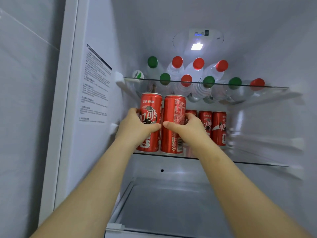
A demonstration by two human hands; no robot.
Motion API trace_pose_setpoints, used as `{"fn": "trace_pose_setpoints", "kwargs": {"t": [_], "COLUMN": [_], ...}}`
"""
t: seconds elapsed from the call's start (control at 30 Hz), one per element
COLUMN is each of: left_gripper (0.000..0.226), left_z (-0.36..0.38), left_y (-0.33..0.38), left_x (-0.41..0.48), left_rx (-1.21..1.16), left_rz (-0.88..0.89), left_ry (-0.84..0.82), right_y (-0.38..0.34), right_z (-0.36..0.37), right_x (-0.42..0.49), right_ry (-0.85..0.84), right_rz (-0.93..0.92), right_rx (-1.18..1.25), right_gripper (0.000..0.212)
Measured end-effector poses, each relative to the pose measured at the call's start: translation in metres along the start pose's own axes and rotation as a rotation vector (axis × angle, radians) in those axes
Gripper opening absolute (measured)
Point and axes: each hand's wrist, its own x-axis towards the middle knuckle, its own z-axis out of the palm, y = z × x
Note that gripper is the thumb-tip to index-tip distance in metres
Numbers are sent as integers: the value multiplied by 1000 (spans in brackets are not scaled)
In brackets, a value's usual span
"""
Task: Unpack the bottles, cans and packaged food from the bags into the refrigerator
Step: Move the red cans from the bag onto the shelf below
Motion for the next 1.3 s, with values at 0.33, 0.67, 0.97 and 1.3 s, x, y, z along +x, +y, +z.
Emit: {"fn": "trace_pose_setpoints", "kwargs": {"t": [0.33, 0.67, 0.97, 1.3], "left_gripper": [73, 72, 65, 59], "left_z": [14, 45, 63, 68], "left_y": [-5, -20, -32, -44], "left_x": [25, 77, 117, 139], "left_rx": [211, 289, 361, 284], "left_rz": [-27, -135, -203, -241], "left_ry": [-6, -53, -106, -129], "right_y": [10, 35, 47, 59], "right_z": [0, 17, 28, 34], "right_x": [28, 81, 121, 144], "right_ry": [-75, -55, -103, -146], "right_rz": [92, 225, 334, 346], "right_rx": [-152, -278, -400, -417], "right_gripper": [61, 65, 37, 38]}}
